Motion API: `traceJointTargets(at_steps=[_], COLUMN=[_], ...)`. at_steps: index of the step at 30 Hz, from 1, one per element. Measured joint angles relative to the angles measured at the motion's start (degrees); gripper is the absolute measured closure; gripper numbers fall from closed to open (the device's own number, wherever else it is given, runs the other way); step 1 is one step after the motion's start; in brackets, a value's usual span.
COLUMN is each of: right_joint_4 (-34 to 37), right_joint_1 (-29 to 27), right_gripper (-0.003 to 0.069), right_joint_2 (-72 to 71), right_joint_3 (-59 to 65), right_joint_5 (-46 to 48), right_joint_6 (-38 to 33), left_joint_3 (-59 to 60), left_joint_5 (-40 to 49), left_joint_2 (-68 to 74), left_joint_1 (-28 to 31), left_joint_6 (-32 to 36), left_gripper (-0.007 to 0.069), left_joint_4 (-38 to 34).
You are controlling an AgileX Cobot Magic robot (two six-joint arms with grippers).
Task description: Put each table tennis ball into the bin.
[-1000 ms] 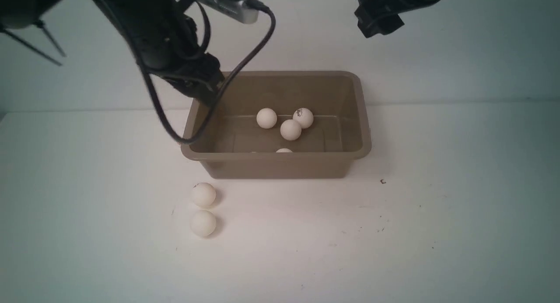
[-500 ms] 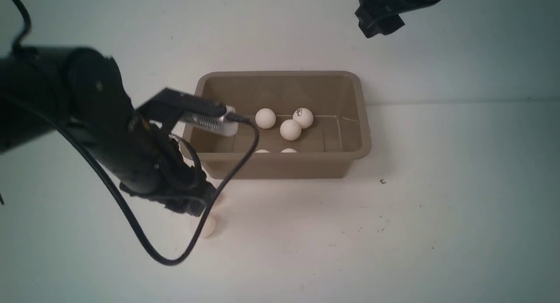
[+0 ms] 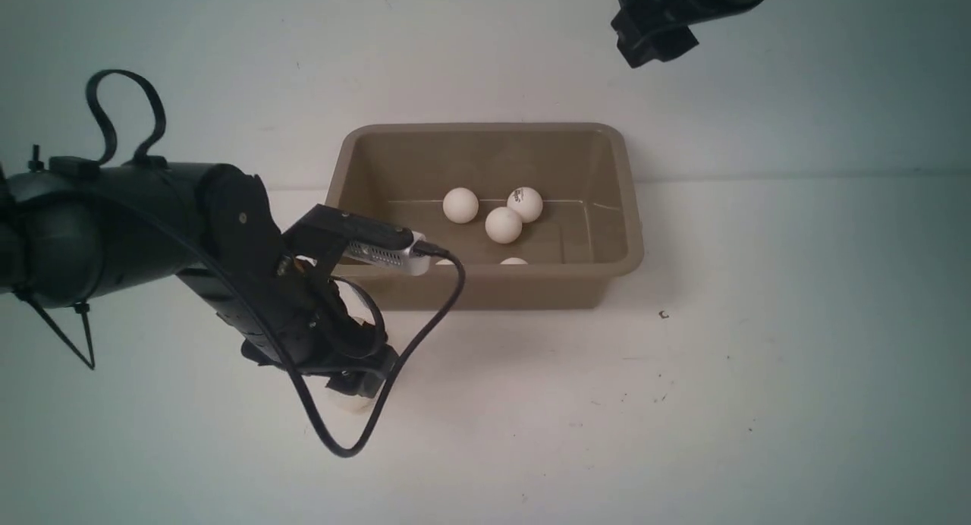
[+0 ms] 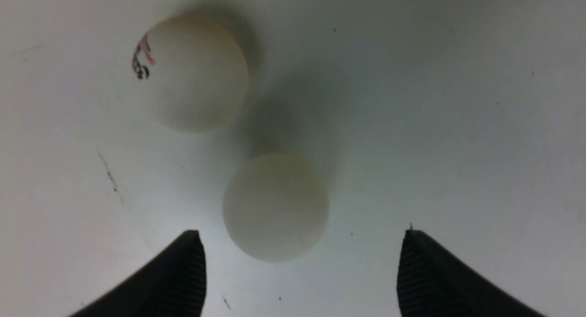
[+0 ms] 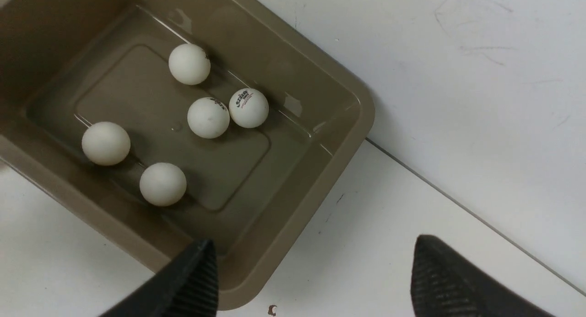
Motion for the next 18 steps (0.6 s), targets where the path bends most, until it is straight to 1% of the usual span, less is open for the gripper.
traceJointTargets(at_steps=[11, 18], right_joint_4=[0.0, 0.05], right_joint_1=[0.0, 0.0], right_gripper=[0.0162, 0.0162], right_joint_2=[0.0, 0.0], right_joint_3=[0.0, 0.0], right_joint_5=[0.0, 0.0], right_joint_6=[0.0, -0.06], left_joint_3=[0.0, 0.0], left_joint_5=[-1.31, -3.78], left_joint_2=[2.85, 4.56], left_joint_1=[0.0, 0.0], left_joint_6=[0.0, 0.05], left_gripper=[0.0122, 0.0122], left_joint_4=[0.41, 0.46])
